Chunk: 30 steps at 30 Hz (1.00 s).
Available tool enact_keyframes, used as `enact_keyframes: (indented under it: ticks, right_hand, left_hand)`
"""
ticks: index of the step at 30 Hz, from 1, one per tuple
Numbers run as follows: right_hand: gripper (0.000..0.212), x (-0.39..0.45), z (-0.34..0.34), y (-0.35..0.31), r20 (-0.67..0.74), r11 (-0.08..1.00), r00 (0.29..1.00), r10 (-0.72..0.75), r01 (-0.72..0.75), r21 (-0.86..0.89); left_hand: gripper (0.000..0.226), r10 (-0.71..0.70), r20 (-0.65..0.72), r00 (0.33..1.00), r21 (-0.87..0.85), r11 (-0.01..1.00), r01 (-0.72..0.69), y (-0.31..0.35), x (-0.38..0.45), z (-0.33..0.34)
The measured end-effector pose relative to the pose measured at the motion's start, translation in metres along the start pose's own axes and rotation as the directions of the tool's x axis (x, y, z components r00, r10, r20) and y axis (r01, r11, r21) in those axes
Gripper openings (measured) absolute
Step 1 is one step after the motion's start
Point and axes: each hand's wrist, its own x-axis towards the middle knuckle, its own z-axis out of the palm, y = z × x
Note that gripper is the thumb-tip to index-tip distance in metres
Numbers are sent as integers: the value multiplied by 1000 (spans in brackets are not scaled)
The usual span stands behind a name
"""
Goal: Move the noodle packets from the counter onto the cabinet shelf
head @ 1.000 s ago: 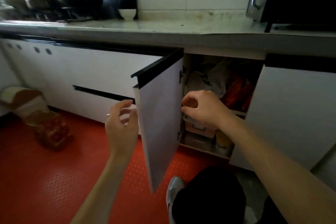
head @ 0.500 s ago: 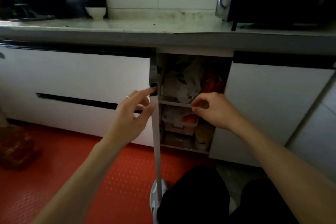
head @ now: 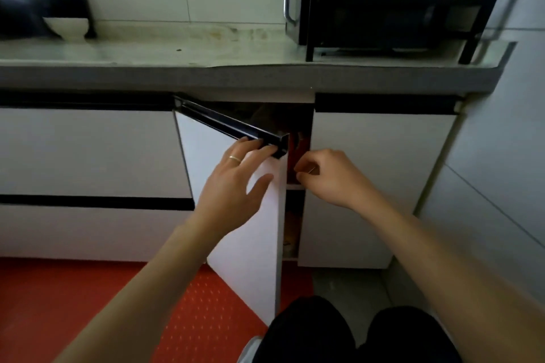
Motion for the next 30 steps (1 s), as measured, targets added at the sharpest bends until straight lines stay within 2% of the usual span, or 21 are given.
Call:
enact_keyframes:
  ticks: [8, 13, 16, 22, 26, 30]
  right_hand:
    - [17, 14, -29, 32, -110, 988, 984, 139, -145, -47]
    - [17, 28, -49, 51, -129, 978, 972, 196, -204, -51]
    - [17, 34, -52, 60, -132, 976, 970, 204, -212, -51]
    - [17, 41, -42, 66, -148, 975, 965, 219, -220, 5]
    - [15, 41, -41, 71, -164, 976, 962, 216, -211, 51]
    - [14, 35, -41, 71, -179, 973, 957, 229, -220, 67]
  left_hand:
    - [67, -46, 84, 995, 245, 969, 24, 15, 80, 62]
    - [85, -33, 183, 983, 309, 951, -25, 9, 105, 82]
    - [85, -33, 234, 972, 327, 944, -47, 6, 116, 83]
    - [92, -139, 307, 942, 411, 912, 1, 8, 145, 90]
    - [95, -170, 346, 923, 493, 870, -25, 10, 158, 91]
    - [93, -192, 379, 905, 471, 882, -10, 13, 158, 90]
